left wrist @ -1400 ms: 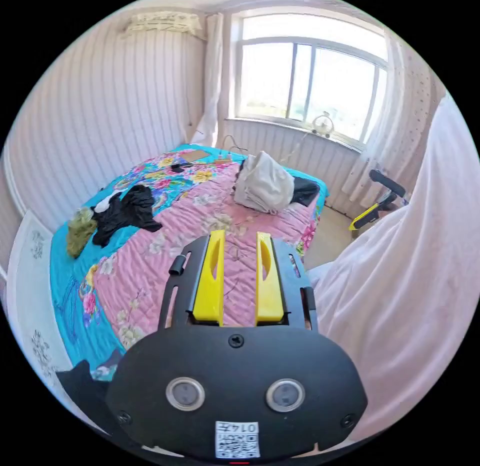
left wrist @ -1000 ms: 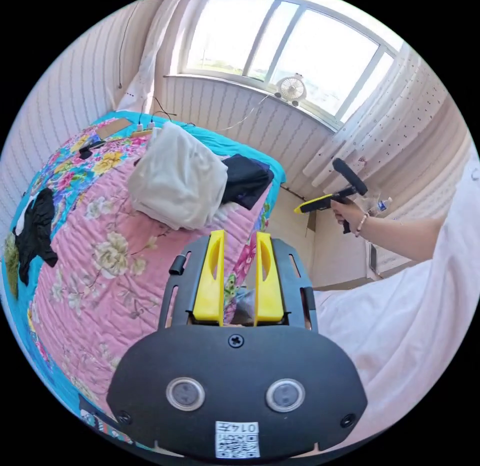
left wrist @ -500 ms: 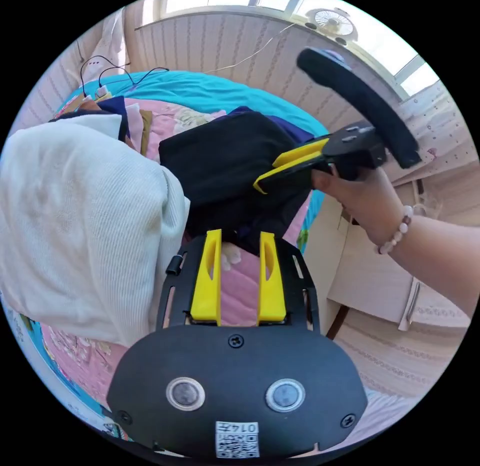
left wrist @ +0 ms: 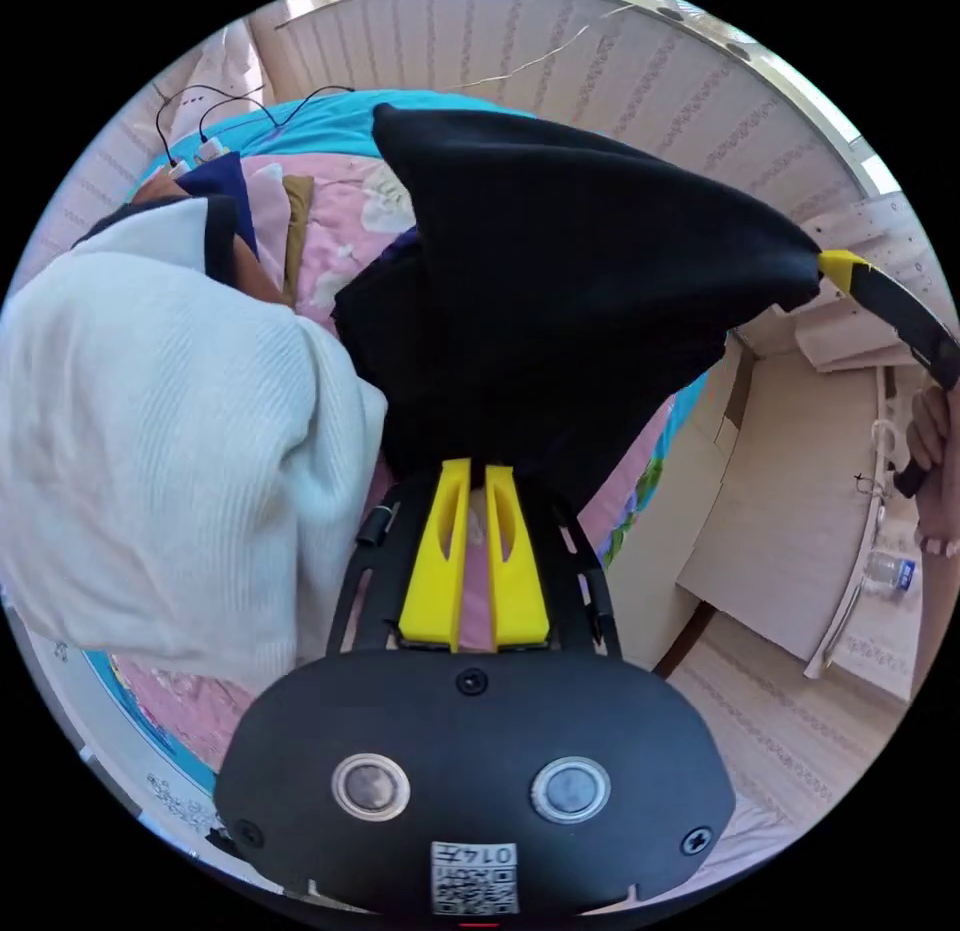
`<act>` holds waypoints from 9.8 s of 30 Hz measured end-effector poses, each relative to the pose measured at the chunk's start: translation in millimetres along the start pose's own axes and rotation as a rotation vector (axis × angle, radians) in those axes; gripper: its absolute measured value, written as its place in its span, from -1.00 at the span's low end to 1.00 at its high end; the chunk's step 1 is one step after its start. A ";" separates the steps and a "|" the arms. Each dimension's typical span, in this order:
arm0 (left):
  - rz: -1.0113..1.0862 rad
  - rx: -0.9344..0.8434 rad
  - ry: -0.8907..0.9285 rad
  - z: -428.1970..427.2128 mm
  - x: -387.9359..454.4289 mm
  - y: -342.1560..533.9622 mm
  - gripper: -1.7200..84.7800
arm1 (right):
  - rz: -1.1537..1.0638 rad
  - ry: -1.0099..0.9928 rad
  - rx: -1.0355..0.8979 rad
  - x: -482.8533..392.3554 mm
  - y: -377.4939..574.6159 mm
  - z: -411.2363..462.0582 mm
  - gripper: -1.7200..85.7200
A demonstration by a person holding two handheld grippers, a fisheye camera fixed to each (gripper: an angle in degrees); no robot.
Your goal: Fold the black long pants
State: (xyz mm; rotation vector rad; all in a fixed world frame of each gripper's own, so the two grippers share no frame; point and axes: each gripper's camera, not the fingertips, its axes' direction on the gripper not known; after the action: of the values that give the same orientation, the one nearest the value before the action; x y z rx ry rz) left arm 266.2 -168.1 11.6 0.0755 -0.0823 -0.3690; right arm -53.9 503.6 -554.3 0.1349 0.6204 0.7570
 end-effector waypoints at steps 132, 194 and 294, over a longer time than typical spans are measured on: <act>-1.415 0.194 0.466 -353.6 -695.5 1389.0 -0.97 | -0.040 -0.294 -0.961 -747.5 149.3 786.0 -0.90; -0.712 0.185 0.369 -204.0 -669.1 966.6 -0.94 | -0.410 -0.347 -0.450 -670.1 -49.9 811.9 -0.93; -0.565 0.210 0.008 -123.0 -757.2 819.5 -0.96 | 0.062 -0.240 -0.301 -246.6 78.2 372.1 -0.82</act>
State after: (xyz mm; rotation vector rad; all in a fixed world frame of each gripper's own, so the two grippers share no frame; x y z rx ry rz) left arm -133.4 876.1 -88.4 0.3114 -0.0915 -0.9240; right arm -26.2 431.4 -107.7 -0.0323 0.2708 0.8705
